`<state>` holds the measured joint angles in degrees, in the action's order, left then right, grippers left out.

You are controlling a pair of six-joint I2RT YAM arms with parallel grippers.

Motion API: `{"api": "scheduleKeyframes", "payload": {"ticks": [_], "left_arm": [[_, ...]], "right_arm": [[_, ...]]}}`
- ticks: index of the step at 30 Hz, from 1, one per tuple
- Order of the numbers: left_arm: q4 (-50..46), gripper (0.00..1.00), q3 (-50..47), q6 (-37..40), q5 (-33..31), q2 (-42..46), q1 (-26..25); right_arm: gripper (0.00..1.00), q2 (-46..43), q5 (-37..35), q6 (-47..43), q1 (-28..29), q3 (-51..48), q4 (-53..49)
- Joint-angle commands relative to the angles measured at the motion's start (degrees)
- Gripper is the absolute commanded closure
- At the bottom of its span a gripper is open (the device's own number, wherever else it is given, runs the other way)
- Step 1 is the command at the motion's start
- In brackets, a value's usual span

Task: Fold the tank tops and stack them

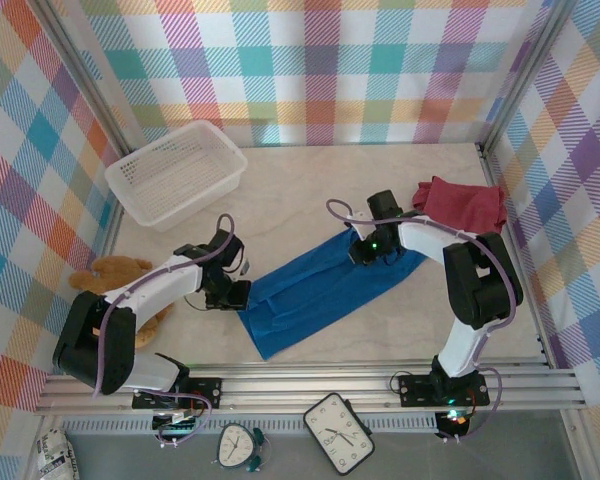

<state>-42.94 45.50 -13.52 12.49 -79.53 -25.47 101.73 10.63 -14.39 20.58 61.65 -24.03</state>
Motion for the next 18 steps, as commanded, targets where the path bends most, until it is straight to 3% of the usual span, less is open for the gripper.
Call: {"api": "scheduleKeyframes", "payload": {"ticks": [1,4,7,11,14,18], "left_arm": [[-0.86,0.86,-0.5,-4.43,0.13,-0.84,-0.78],[-3.69,0.83,0.58,-5.52,-1.48,0.01,-1.92],[-5.52,0.72,1.68,-6.01,-0.52,3.25,-1.84],[-6.3,0.68,4.93,-6.8,3.33,6.3,-1.9],[-5.46,0.64,7.68,-6.29,3.31,5.61,-1.83],[-3.21,0.63,10.36,-4.05,0.6,-0.73,-1.88]], "right_arm": [[0.72,-0.62,-0.7,1.69,-0.19,-0.65,-3.18],[0.7,-2.38,0.11,2.35,-0.42,-0.48,-4.62],[0.64,-6.44,0.71,4.2,-1.59,-1.29,-4.76],[0.56,-10.7,-2.18,12.6,-7.59,-1.27,-3.65],[0.54,-10.85,-3.06,16.06,-12.42,-1.06,-2.07],[0.54,-6.53,-4.95,15.3,-14.15,2.52,-1.54]]}}
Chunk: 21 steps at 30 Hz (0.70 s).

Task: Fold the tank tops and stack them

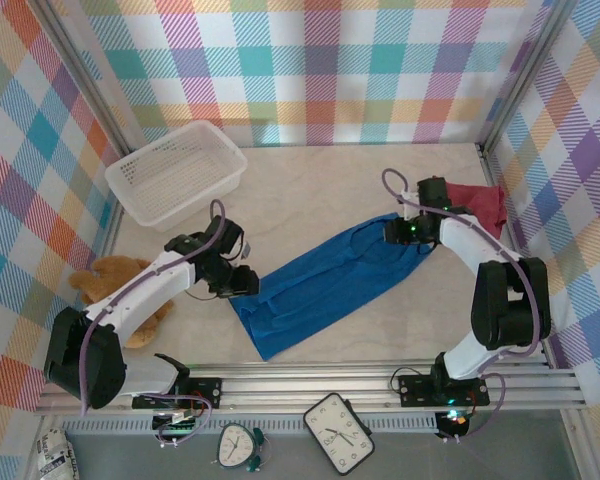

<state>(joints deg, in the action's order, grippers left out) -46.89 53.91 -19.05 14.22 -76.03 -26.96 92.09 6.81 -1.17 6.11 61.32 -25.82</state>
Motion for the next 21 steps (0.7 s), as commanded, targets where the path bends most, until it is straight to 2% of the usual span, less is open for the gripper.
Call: {"api": "scheduleKeyframes", "payload": {"ticks": [1,3,7,13,16,21], "left_arm": [[1.35,0.63,2.34,2.15,-2.0,-5.46,-0.35],[3.48,0.63,2.96,3.18,-3.65,-8.25,-0.45],[6.91,0.66,3.18,3.65,-3.51,-12.35,-0.35],[9.39,0.75,1.85,3.62,0.4,-16.29,-0.99],[9.69,0.8,0.18,3.83,0.7,-17.18,-1.0],[9.35,0.83,-0.8,4.58,2.26,-17.97,-1.97]], "right_arm": [[0.54,4.14,-2.21,1.72,0.37,3.62,0.37],[0.54,6.68,-4.89,1.44,0.16,5.03,1.99],[0.54,12.99,-5.68,0.21,-0.13,10.46,0.53],[0.57,19.98,-10.07,-1.52,-0.26,16.98,-0.36],[0.64,22.17,-11.2,-2.26,-0.73,19.28,-1.62],[0.83,21.56,-8.58,-1.2,-1.84,20.05,1.04]]}}
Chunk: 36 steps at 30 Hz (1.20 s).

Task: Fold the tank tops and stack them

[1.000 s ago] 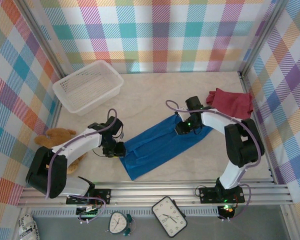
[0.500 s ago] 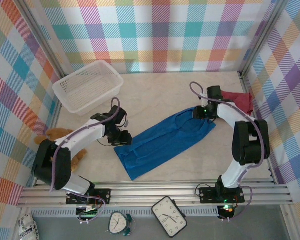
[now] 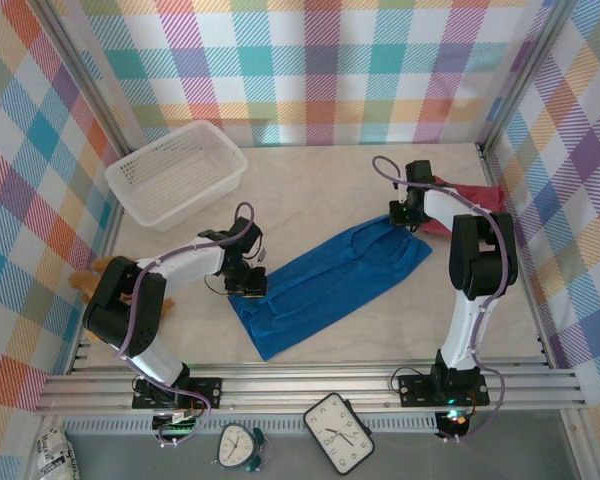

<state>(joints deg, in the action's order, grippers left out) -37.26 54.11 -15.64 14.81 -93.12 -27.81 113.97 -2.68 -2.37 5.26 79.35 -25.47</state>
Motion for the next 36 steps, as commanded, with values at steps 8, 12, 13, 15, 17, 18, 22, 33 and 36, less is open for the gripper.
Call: {"api": "scheduleKeyframes", "payload": {"ticks": [8,12,13,15,17,18,22,33,36], "left_arm": [[-0.97,0.86,-3.7,2.41,3.01,-0.4,-3.14],[-1.87,0.86,-4.45,3.1,3.72,-1.39,-4.17],[-2.31,0.86,-4.5,3.25,3.3,-1.76,-4.24],[-3.23,0.86,-4.66,3.55,1.95,-2.18,-4.35],[-4.13,0.82,-4.48,3.75,1.3,-2.02,-4.4],[-4.1,0.78,-4.42,3.82,1.8,-1.73,-4.51],[-6.99,0.73,-1.48,4.29,3.75,-0.37,-4.94],[-9.73,0.61,9.44,7.08,3.47,-3.88,-4.02],[-6.76,0.61,10.4,7.38,2.58,-7.57,-2.33]], "right_arm": [[0.88,-0.26,8.87,4.64,-4.36,1.86,3.71],[0.84,1.84,7.71,4.49,-4.53,4.32,-0.82],[0.84,1.92,7.61,4.2,-4.48,4.36,-1.56],[0.81,2.35,6.98,2.83,-4.47,3.69,-3.22],[0.8,2.5,5.81,1.72,-4.47,2.25,-3.3],[0.78,2.72,5.18,1.29,-4.54,1.81,-3.58],[0.66,1.74,5.05,0.3,-4.55,1.56,-4.86],[0.53,-17.2,13.29,2.48,-4.53,-9.95,-6.34],[0.51,-20.97,18.79,5.35,-3.26,-15.92,-3.27]]}}
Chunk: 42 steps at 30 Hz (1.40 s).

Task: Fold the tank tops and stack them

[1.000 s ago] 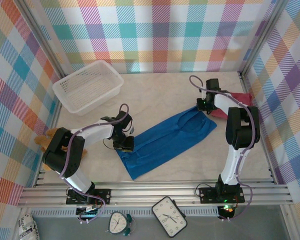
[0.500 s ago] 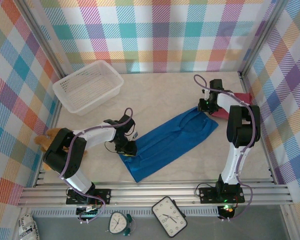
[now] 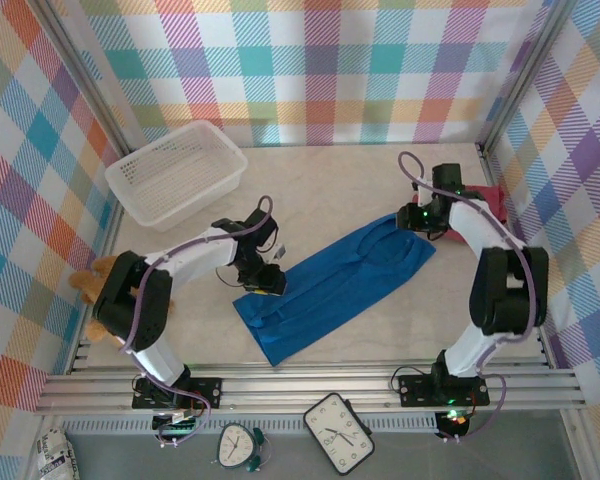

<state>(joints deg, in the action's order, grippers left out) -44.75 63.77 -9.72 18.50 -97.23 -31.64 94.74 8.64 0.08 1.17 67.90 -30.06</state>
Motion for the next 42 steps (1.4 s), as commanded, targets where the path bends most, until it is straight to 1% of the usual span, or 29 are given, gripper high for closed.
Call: {"api": "scheduleKeyframes", "payload": {"ticks": [1,4,6,8,10,13,16,18,20,23,27,30,32,34,38,40,42], "left_arm": [[1.87,0.61,0.81,1.29,0.58,-4.52,1.81],[2.05,0.62,1.62,1.34,2.29,-8.05,2.02],[1.66,0.62,1.29,1.8,1.7,-9.22,2.08],[0.28,0.63,1.03,1.89,0.02,-10.27,3.06],[0.17,0.63,0.05,0.89,-1.66,-10.39,4.82],[0.24,0.63,-1.89,-0.57,-3.27,-9.93,8.0],[-0.36,0.62,-2.72,-0.72,-5.48,-9.54,10.48],[-0.47,0.62,-2.9,-1.05,-5.5,-9.51,12.2],[-1.19,0.61,-2.7,-1.53,-6.91,-9.16,13.1],[-1.54,0.6,-2.59,-2.04,-7.25,-7.83,14.26],[-3.12,0.56,-1.81,-2.88,-7.85,-5.55,14.5],[-4.63,0.51,-2.15,-3.92,-11.21,-3.01,14.75],[-5.42,0.48,-3.05,-4.67,-12.72,-0.68,15.23],[-5.74,0.46,-4.6,-5.57,-12.54,2.02,16.0],[-6.83,0.42,-8.65,-7.77,-12.72,7.36,17.33],[-5.77,0.42,-11.16,-8.98,-11.39,8.49,18.09],[-3.93,0.42,-13.89,-10.22,-9.76,8.09,18.75]], "right_arm": [[0.51,-2.46,9.19,4.05,1.61,-6.27,2.89],[0.5,-2.68,12.41,6.95,6.43,-10.08,5.94],[0.49,-1.72,12.07,8.27,10.48,-11.82,7.72],[0.49,0.62,12.46,8.83,14.19,-11.43,7.47],[0.48,3.22,10.81,9.21,17.57,-10.68,7.81],[0.49,8.15,9.3,10.13,20.24,-7.97,8.19],[0.49,13.45,7.11,9.56,23.12,-3.15,7.26],[0.49,17.27,5.12,8.9,24.86,1.32,6.67],[0.5,21.91,4.68,7.72,26.14,7.04,4.21],[0.5,27.83,3.06,5.66,27.57,15.71,1.85],[0.49,35.58,1.52,0.22,27.68,28.99,-3.66],[0.48,40.06,0.84,-6.81,27.62,36.95,-6.79],[0.47,39.24,1.65,-10.5,27.5,38.1,-5.74],[0.45,35.56,3.47,-12.86,27.56,35.93,-2.95],[0.4,23.27,7.22,-15.32,29.3,23.79,5.67],[0.38,17.55,9.03,-15.31,31.09,17.08,8.94],[0.38,12.02,10.84,-14.58,34.25,10.37,11.8]]}}
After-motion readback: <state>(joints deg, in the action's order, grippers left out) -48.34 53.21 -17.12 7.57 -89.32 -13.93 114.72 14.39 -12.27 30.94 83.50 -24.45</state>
